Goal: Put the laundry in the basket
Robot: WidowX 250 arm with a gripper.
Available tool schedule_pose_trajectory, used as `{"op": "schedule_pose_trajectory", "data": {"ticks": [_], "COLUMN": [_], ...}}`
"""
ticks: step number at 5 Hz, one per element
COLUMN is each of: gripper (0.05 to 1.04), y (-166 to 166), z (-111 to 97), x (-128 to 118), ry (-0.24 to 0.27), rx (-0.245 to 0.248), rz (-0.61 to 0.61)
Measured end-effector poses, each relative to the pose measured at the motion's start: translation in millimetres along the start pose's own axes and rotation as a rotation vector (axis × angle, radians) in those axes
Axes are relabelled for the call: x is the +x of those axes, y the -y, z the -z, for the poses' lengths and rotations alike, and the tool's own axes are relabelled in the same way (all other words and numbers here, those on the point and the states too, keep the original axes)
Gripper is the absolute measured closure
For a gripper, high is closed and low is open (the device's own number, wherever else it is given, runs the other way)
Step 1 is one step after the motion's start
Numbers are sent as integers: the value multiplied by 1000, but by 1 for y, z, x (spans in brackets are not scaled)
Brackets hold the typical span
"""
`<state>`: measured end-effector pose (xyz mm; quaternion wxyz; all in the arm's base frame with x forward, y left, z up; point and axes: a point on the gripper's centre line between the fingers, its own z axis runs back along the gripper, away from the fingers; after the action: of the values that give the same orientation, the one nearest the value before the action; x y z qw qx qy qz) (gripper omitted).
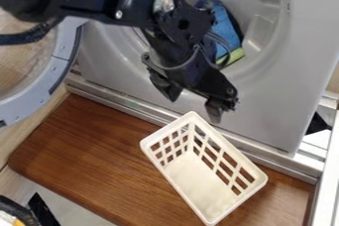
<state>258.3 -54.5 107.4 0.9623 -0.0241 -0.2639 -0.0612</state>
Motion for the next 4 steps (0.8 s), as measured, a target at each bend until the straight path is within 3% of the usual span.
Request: {"op": "schedule_pose_trajectory", "data": {"ticks": [1, 3, 4], "gripper": [83, 83, 83], "y": [-7, -17, -17], "z": [7, 17, 23], "x": [17, 45, 59], "ry": [26, 24, 67], "rx": [20, 42, 42], "rz": [-26, -51, -26]}}
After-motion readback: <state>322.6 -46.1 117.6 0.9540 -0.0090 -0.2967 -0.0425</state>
